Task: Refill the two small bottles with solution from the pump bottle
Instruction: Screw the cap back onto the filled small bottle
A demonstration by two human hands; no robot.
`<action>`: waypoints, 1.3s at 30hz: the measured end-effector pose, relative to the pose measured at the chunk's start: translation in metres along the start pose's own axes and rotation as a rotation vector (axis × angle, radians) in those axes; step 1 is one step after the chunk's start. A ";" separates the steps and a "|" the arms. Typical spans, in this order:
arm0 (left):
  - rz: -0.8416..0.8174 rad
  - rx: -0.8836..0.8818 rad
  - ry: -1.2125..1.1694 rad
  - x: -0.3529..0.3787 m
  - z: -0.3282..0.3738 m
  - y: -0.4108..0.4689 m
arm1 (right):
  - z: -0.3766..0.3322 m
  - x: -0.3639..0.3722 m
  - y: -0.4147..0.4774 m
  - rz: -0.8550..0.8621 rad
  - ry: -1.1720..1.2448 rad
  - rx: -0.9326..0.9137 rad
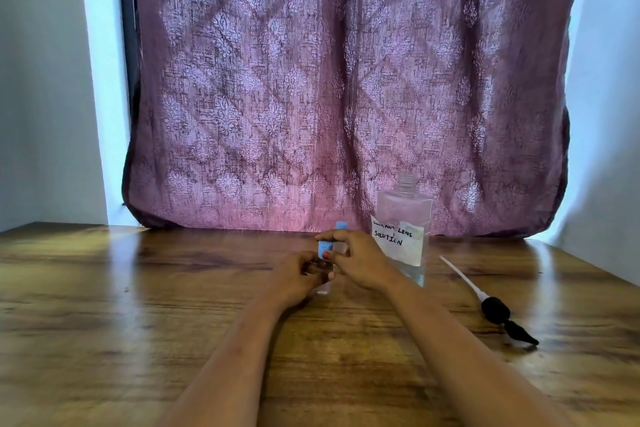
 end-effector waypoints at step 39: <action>-0.007 -0.016 -0.043 -0.001 0.001 -0.002 | 0.006 0.004 -0.001 0.036 0.185 0.040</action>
Point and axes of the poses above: each hand's wrist, its own y-axis towards the middle knuckle, its own x-axis out of the palm, z = x × y, the point moved 5 cm from there along y, towards the middle knuckle, and after that the axes turned 1 degree about x, right-handed, at the moved point
